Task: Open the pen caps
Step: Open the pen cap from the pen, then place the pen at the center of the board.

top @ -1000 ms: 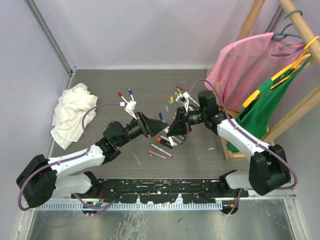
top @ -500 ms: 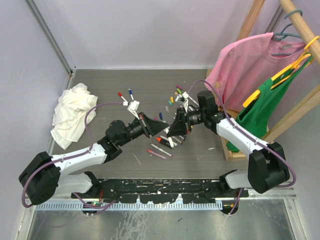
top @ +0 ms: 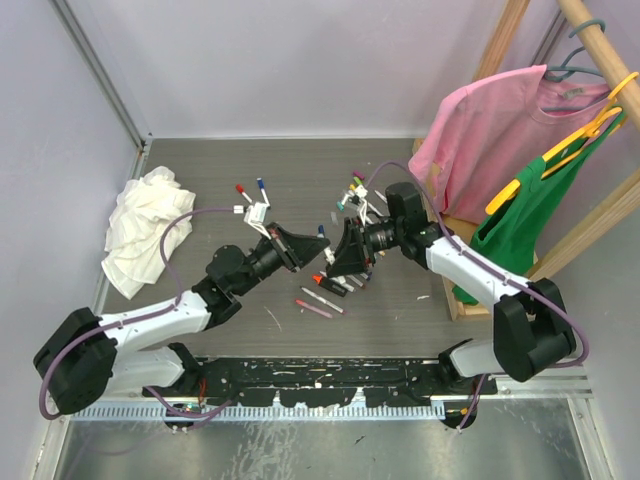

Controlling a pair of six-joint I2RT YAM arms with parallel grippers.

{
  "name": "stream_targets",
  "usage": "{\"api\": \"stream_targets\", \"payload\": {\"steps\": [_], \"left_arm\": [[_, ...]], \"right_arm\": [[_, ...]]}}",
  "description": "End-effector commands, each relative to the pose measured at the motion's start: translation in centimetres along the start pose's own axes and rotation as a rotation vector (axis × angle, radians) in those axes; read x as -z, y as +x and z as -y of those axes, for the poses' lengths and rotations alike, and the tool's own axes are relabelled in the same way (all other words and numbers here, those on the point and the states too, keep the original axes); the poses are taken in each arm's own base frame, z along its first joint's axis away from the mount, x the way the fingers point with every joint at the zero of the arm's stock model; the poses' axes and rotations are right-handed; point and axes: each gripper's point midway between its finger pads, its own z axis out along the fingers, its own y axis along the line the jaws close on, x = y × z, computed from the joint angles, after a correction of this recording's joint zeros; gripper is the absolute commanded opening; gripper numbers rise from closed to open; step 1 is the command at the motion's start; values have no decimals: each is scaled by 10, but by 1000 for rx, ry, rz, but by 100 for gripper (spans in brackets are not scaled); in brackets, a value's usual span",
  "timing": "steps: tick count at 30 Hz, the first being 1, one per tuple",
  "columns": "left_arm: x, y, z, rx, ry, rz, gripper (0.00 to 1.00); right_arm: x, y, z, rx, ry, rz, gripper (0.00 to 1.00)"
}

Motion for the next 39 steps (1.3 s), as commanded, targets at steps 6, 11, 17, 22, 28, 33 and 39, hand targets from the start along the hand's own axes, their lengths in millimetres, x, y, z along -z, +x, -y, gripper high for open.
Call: {"api": "stream_targets", "payload": {"steps": [6,11,17,22,28,33,39], "left_arm": [[13,-58,19,-101,34,271,0],[34,-127,28,-268,-62,520,0],[64,-227,35,-350,-177,726,0],[80,-246,41,-328,-150,728,0],[100,-193,-20,-198,-314,611,0],[125,-129,-91,-101,-565,430,0],[160,-50,-165,59,-810,258,0]], "right_arm": [[-11,-7,3,-2,9,-1,2],[-21,2,2,-40,-29,-38,1],[-35,15,1,-92,-76,-88,1],[-42,26,10,-46,-11,-131,1],[-56,50,34,114,197,-283,1],[-73,74,49,188,313,-416,2],[-84,103,73,222,459,-561,3]]}}
